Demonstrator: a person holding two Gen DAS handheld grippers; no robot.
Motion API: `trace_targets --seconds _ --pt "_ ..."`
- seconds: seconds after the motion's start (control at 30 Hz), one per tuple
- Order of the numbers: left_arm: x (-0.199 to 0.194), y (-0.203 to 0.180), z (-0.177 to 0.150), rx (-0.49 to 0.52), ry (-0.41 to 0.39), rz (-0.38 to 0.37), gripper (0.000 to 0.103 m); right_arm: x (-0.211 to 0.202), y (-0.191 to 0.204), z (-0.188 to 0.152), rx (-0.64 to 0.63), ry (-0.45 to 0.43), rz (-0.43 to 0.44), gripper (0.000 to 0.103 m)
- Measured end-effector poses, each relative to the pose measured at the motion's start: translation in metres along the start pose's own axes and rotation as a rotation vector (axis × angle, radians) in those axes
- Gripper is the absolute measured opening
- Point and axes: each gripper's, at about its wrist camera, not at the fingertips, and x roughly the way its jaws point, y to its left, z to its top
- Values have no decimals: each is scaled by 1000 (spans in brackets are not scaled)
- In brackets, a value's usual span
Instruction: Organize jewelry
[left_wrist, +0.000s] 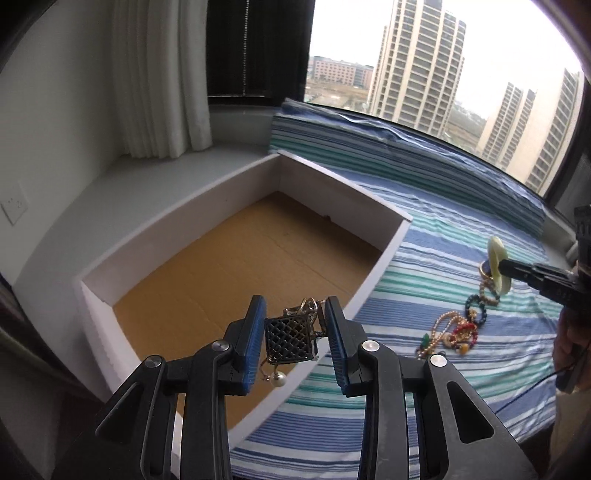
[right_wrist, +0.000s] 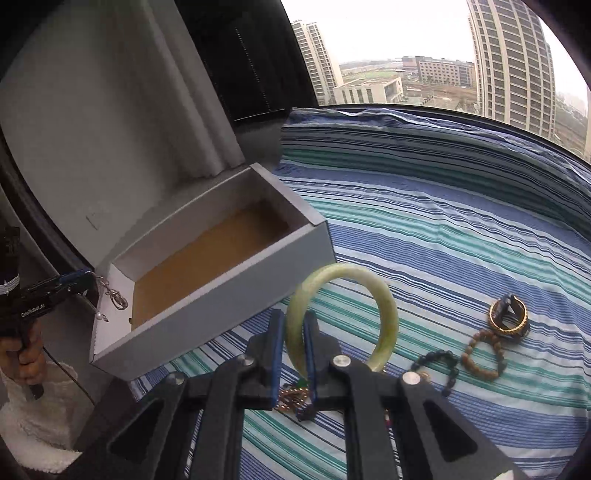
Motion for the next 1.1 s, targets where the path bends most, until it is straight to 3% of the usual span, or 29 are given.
trace_targets --seconds 0.07,0.13,0.37,0.57,0.6,0.63,0.67,0.7,0.77,0.93,1.0,1.1 --pt "11 19 -7 -29 -4 99 33 24 44 16 -64 7 63 11" --pt "26 37 -15 -65 14 151 33 53 80 30 -113 23 97 11" --pt "75 80 -48 -174 118 221 33 159 180 44 -324 123 85 11" --pt "100 87 -60 -167 170 255 35 227 205 27 -368 231 40 12" --pt "102 86 -61 -160 169 269 37 233 206 24 -365 244 35 14" --pt "102 85 -62 -152 166 283 50 237 206 22 -357 257 29 15" --pt "100 84 -63 -148 161 294 59 238 204 19 -348 263 26 17" --pt "96 85 -63 -149 147 298 70 237 204 19 -336 265 41 31" --pt "82 86 -63 -158 109 287 72 225 202 20 -304 240 72 46" --pt "40 84 -56 -164 -8 264 87 163 198 31 -255 113 97 50" --pt "24 71 -55 -144 -60 257 94 128 191 30 -257 53 51 60" --pt "6 44 -51 -98 -115 198 98 72 173 22 -255 -36 -36 61"
